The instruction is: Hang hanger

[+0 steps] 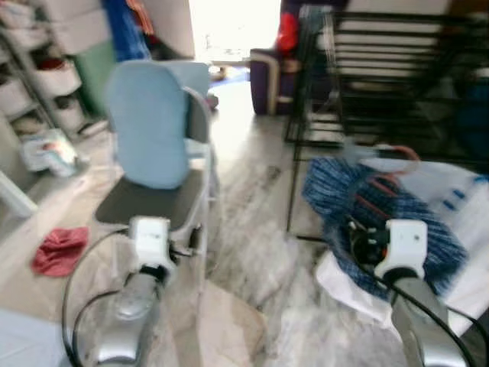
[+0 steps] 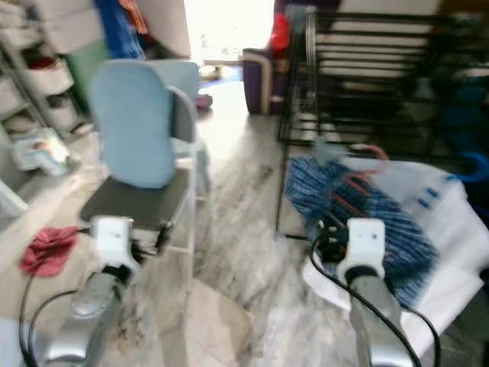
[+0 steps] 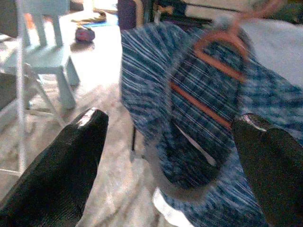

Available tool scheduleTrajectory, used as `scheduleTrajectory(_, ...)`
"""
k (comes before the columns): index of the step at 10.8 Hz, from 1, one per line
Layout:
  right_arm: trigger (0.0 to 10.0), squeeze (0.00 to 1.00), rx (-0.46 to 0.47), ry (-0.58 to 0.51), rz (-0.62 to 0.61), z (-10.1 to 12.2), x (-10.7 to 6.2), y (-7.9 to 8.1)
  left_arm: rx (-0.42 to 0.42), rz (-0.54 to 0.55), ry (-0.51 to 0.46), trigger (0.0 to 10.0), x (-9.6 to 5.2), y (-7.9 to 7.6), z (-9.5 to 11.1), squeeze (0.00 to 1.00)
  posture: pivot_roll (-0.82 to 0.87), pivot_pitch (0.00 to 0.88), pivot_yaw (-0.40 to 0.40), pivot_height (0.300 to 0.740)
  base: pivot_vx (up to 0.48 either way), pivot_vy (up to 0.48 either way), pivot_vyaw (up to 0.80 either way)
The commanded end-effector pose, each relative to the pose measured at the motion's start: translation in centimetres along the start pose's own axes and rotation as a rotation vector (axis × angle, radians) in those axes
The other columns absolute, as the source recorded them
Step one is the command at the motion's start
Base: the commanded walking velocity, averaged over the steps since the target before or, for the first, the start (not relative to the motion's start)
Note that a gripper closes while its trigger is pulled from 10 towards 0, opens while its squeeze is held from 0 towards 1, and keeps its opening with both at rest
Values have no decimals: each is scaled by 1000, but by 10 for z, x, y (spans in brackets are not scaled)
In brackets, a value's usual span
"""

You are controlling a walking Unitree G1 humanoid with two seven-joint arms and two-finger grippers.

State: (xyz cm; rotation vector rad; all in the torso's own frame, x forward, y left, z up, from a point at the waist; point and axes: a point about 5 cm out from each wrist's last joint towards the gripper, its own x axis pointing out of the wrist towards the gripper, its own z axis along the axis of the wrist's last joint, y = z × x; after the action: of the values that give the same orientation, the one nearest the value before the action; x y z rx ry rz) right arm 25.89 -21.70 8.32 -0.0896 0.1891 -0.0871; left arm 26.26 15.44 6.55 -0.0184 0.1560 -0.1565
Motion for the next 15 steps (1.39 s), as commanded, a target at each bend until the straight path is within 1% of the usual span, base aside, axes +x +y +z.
scheduleTrajectory(1, 10000, 0, -28, -27, 36, 6, 6, 8, 19, 12, -6, 10000, -4, 8, 2, 0, -164, 0, 12, 740, 0, 0, 0)
scheduleTrajectory(2, 10000, 0, -37, -57, 57, 15, 14, 15, -3, -8, -5, 10000, -3, 5, 3, 0, -164, 0, 29, 740, 0, -446, 0)
scheduleTrajectory(3, 10000, 0, -36, -70, 62, 20, 18, 16, 3, -21, -10, 10000, -1, 3, 5, 0, -164, 0, 29, 740, 0, -412, 0)
scheduleTrajectory(4, 10000, 0, -34, -76, 59, 22, 22, 15, -5, -13, -19, 10000, 2, 4, 8, 0, -164, 0, 29, 740, 0, -480, 0)
scheduleTrajectory(8, 10000, 0, -35, -59, 69, 14, 17, 19, -1, -24, -1, 10000, 1, 1, 3, 0, -183, 0, 43, 740, 0, -460, 0)
scheduleTrajectory(11, 10000, 0, -47, -50, 79, 14, 16, 17, -29, -7, 15, 10000, 4, 3, 0, 0, -189, 0, 39, 740, 0, 0, 0)
scheduleTrajectory(12, 10000, 0, -109, -51, 75, 15, 17, 15, -25, 0, 2, 10000, 4, 5, 1, 0, -189, 0, 34, 740, 0, 0, 0)
scheduleTrajectory(13, 10000, 0, -91, -45, 102, 16, 15, 16, -43, -20, -12, 10000, 3, 5, 1, 0, -187, 0, 30, 740, 0, 0, 0)
scheduleTrajectory(14, 10000, 0, -78, -24, 124, 15, 15, 18, -41, -9, -1, 10000, 2, 8, 0, 0, -187, 0, 31, 740, 0, 0, 0)
scheduleTrajectory(15, 10000, 0, -117, 2, 132, 13, 16, 22, -90, -20, 17, 10000, 3, 9, -2, 0, -188, 0, 31, 740, 0, 0, 0)
